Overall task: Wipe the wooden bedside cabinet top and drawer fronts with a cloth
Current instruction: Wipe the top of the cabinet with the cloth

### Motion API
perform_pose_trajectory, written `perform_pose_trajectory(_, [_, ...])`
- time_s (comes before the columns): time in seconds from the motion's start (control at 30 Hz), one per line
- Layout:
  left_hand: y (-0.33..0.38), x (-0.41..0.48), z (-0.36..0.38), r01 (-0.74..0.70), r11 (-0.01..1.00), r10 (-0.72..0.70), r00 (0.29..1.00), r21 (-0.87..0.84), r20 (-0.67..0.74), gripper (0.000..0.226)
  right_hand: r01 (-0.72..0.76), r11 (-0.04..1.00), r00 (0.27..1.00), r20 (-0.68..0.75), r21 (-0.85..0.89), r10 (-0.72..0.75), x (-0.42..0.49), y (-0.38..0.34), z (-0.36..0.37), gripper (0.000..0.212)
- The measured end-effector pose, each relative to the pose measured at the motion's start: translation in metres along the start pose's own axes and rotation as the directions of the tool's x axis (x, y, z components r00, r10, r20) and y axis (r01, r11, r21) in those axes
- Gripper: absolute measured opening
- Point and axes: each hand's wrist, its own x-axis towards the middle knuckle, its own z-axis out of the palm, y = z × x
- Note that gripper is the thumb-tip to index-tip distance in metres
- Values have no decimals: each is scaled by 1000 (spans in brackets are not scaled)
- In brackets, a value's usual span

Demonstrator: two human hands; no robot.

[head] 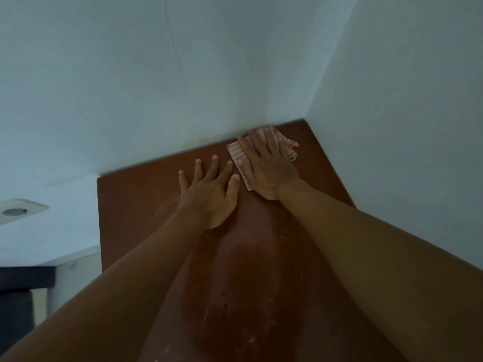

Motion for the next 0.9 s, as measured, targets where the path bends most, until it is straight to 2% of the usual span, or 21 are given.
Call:
perform_pose_trajectory(0.4, [20, -5, -13, 97, 993, -102, 992, 70, 78, 68, -73, 997, 994, -87, 3, 73, -72, -7, 18, 65])
perform_pose_trajectory(0.63, [47, -85, 34, 24, 1000, -25, 999, 3, 37, 68, -88, 996, 989, -118, 23, 90, -167, -5, 31, 66])
perform_pose_trajectory(0.9, [75, -178, 77, 8, 992, -9, 1000, -125, -10, 63, -79, 997, 985, -149, 18, 81, -304, 2, 52, 61])
